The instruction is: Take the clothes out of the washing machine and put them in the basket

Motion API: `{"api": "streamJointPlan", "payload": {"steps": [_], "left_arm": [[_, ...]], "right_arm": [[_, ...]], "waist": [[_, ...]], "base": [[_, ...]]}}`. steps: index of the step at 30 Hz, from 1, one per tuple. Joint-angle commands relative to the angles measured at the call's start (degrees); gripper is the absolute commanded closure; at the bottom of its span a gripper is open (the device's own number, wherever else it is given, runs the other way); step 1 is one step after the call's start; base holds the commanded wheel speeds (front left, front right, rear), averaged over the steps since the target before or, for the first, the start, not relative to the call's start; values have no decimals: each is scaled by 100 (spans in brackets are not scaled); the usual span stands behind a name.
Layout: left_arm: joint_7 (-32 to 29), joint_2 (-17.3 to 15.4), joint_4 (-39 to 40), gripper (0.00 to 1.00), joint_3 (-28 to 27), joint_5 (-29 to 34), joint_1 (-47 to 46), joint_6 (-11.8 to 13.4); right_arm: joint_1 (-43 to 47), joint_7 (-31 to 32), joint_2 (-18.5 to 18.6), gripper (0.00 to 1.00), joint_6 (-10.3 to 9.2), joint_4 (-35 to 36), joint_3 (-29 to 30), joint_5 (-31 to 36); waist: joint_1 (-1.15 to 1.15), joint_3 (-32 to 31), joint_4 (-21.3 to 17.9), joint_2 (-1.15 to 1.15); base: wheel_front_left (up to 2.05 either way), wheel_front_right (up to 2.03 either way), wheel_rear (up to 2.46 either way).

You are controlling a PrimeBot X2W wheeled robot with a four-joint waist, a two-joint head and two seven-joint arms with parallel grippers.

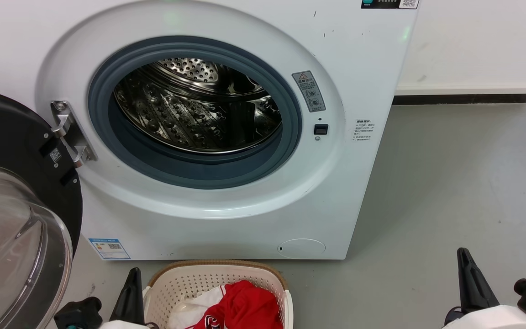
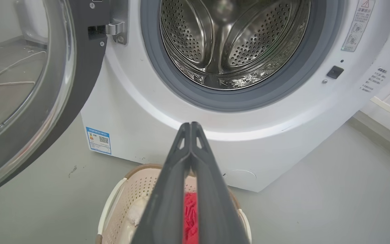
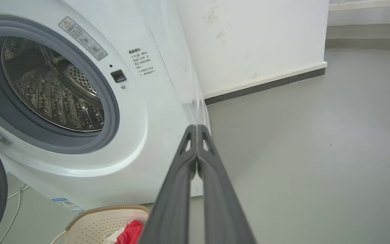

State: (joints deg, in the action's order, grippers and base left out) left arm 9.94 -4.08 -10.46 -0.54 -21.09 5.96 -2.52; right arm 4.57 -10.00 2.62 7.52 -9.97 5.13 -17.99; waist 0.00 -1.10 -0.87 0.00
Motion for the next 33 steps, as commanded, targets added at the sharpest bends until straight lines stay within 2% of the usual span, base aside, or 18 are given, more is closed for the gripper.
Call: {"api": "streamJointPlan", "payload": {"steps": [1, 33], "left_arm": [[-54, -3, 64, 100, -47, -298, -184, -35], [-692, 44, -99, 100, -273, -3041, -618, -228]], "right_arm": [[-222, 54, 12, 100, -1, 50, 18, -321], [-588, 697, 22, 100, -2, -126, 66, -3181]], "waist": [[0, 2, 1, 0], [0, 39, 26, 0]], "base": [[0, 0, 0], [0, 0, 0]]}}
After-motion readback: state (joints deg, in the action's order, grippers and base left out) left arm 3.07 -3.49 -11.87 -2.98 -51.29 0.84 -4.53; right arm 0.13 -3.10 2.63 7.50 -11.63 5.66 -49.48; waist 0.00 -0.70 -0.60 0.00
